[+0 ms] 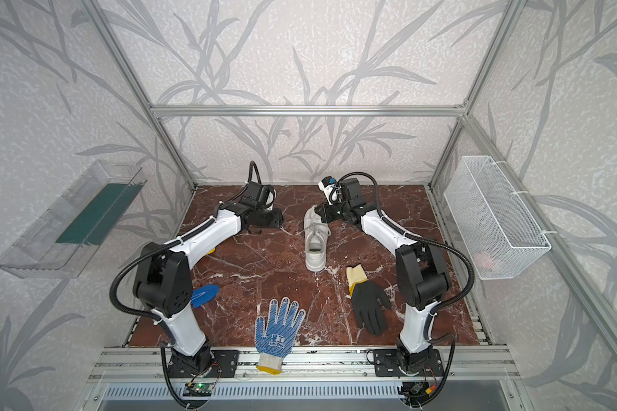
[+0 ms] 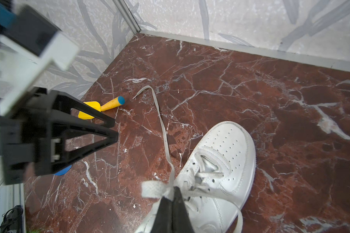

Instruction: Tie the shoes

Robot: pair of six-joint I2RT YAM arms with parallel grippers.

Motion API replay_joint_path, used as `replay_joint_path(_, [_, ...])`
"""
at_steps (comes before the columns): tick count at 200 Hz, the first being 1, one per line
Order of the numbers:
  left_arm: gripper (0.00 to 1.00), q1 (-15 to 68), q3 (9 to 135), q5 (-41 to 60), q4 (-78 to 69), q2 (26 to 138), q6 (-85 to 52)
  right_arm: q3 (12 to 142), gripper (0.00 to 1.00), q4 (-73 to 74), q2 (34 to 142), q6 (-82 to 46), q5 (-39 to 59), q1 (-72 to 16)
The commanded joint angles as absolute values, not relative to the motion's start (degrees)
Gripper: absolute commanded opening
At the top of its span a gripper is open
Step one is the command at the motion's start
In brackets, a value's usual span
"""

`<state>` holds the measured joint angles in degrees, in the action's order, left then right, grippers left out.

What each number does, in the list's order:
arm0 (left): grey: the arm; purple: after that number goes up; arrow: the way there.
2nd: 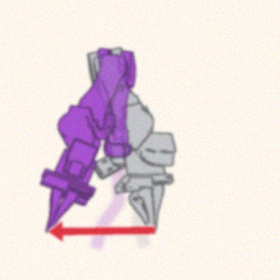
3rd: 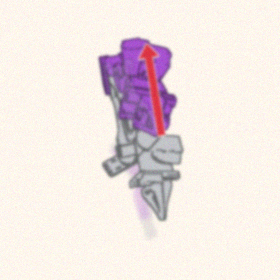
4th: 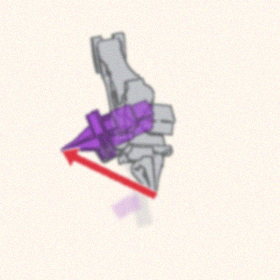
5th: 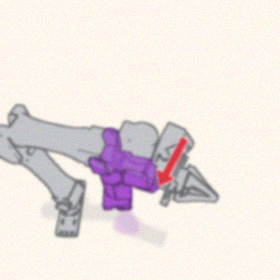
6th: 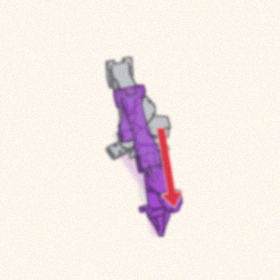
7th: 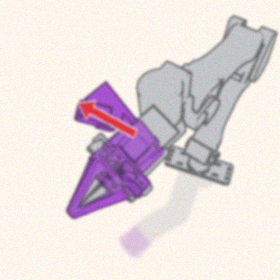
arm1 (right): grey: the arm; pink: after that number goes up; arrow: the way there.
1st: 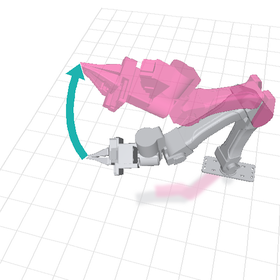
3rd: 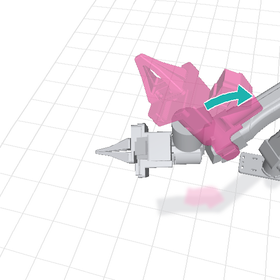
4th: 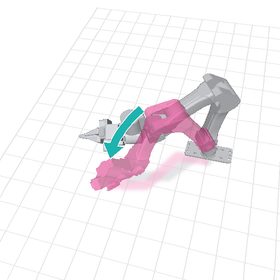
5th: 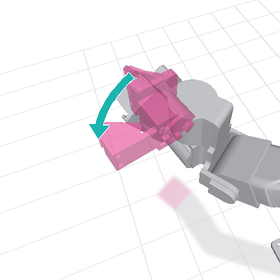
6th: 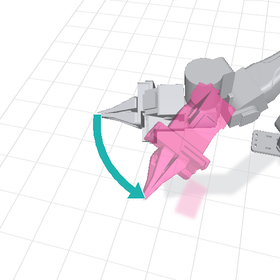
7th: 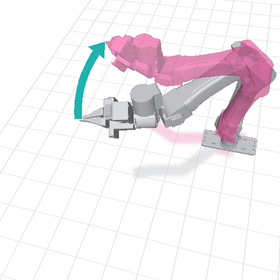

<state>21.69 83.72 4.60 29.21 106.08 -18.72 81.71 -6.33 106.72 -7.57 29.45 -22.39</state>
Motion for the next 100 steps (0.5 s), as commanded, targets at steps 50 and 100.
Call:
replay_joint_path(50, [0.45, 21.8, 99.2, -11.5, 41.6, 121.6, -16.3, 83.1, 0.0, -8.1, 105.4, -8.9, 29.7, -22.2])
replay_joint_path(100, [0.48, 20.5, 107.4, -10.6, 43.8, 127.5, -27.8, 84.2, 0.0, -8.6, 106.3, -9.3, 30.6, -21.5])
